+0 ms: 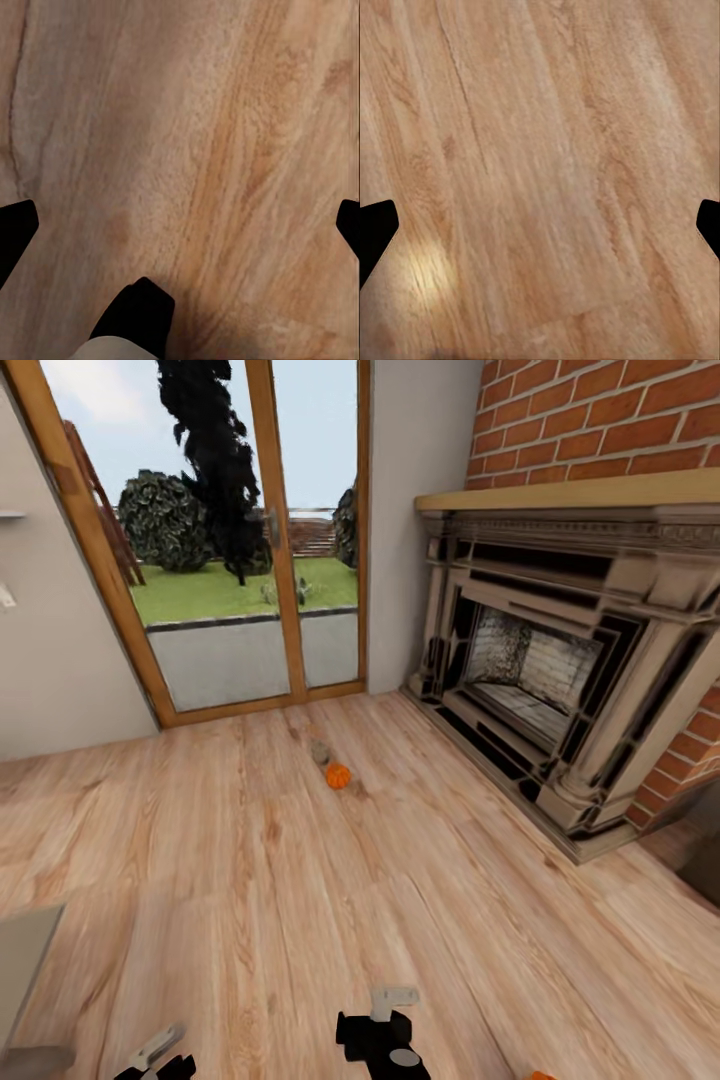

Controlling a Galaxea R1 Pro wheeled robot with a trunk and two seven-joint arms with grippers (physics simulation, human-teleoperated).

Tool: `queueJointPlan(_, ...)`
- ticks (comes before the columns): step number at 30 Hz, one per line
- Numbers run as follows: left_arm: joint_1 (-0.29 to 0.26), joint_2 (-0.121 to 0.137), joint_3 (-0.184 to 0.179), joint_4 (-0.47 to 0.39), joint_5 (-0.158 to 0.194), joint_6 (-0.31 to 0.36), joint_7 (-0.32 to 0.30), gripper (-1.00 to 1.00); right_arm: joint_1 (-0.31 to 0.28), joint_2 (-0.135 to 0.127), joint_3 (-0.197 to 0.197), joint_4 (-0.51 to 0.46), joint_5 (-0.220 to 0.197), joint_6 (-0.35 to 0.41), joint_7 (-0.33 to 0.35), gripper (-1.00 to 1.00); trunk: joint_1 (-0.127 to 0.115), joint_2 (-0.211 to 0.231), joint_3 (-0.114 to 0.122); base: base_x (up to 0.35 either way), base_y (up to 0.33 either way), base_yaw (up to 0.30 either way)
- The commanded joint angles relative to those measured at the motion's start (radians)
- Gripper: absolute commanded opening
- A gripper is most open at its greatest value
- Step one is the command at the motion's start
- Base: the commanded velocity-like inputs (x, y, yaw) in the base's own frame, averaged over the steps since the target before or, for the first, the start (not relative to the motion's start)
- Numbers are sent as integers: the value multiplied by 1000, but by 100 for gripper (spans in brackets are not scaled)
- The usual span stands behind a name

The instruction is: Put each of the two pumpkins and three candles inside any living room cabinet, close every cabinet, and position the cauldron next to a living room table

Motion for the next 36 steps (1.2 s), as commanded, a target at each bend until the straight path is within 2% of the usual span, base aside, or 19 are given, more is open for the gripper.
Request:
queueJointPlan(1,0,0,8,-3,-2,7,3,100,-1,-1,4,-2,-3,3,-8,100,1,0,-1,340,0,23)
queueJointPlan(6,0,0,8,-3,-1,7,4,100,-1,-1,4,-2,-2,2,-8,100,1,0,-1,327,75,7)
queueJointPlan(14,0,0,8,-3,-1,7,4,100,-1,0,4,-2,-3,1,-8,100,1,0,-1,232,229,9)
queueJointPlan(30,0,-2,8,-3,-1,7,3,100,-1,-1,4,-2,-3,1,-7,100,1,0,-1,267,221,243)
queueJointPlan(36,0,-2,8,-3,-3,7,3,100,-1,-1,4,-2,-3,1,-8,100,1,0,-1,328,59,54)
